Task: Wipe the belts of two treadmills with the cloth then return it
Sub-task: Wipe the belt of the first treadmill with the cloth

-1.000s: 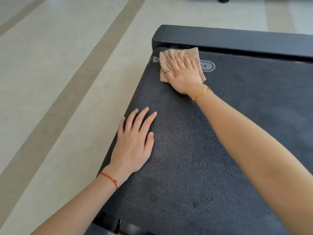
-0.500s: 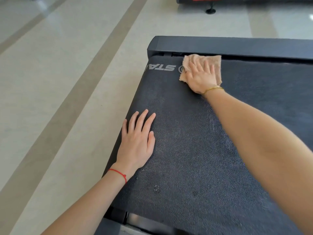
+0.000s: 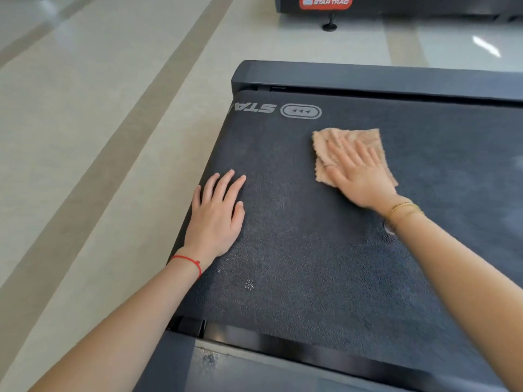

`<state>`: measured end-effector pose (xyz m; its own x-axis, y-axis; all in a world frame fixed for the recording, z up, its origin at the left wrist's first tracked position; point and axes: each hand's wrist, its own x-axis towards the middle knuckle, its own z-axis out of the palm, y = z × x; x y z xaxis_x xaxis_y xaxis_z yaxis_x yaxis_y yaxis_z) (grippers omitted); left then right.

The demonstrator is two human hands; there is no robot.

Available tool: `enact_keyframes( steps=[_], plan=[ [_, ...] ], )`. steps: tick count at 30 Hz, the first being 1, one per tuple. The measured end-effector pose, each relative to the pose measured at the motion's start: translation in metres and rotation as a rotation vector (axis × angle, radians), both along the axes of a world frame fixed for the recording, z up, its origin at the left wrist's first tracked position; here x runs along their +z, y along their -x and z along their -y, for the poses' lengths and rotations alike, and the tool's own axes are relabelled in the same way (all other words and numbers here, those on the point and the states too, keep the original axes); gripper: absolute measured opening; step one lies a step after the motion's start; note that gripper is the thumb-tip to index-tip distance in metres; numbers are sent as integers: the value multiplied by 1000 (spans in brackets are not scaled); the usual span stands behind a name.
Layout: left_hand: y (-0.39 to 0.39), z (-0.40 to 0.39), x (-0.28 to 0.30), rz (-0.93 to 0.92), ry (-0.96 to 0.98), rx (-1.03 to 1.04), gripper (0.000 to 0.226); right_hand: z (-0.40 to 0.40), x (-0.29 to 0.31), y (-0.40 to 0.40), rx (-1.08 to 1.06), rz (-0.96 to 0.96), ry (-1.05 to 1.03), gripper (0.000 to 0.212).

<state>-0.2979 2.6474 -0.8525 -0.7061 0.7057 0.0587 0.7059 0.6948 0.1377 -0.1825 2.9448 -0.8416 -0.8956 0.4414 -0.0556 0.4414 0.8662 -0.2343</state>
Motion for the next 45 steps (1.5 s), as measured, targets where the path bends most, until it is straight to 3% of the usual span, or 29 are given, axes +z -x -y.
enact_keyframes(
  steps=[3,9,13,19,21,26,29,40,43,45],
  plan=[
    [-1,-1,0,-3,-7,3,52,12,3,-9,-77,18,32,56],
    [-4,-2,2,-5,-11,-9,52,119,0,-81,298,-23,15,56],
    [-4,1,1,13,-19,-13,52,139,-1,-136,382,-4,11,58],
    [-7,1,4,31,-22,-11,52,74,8,-101,26,42,-12,59],
    [-7,-1,5,43,-31,-6,52,82,8,-93,-6,48,-21,58],
    [-6,-15,8,86,-70,13,51,147,2,-138,325,0,7,57],
    [-6,-30,9,73,-77,-16,50,147,2,-151,373,5,29,59],
    [3,-64,1,44,-75,-1,51,-2,0,-15,-62,21,5,59],
    [3,-64,-2,18,-80,5,52,9,2,41,-50,24,26,56],
    [3,-64,-1,5,-92,4,52,39,1,65,83,-8,-7,56]
  ],
)
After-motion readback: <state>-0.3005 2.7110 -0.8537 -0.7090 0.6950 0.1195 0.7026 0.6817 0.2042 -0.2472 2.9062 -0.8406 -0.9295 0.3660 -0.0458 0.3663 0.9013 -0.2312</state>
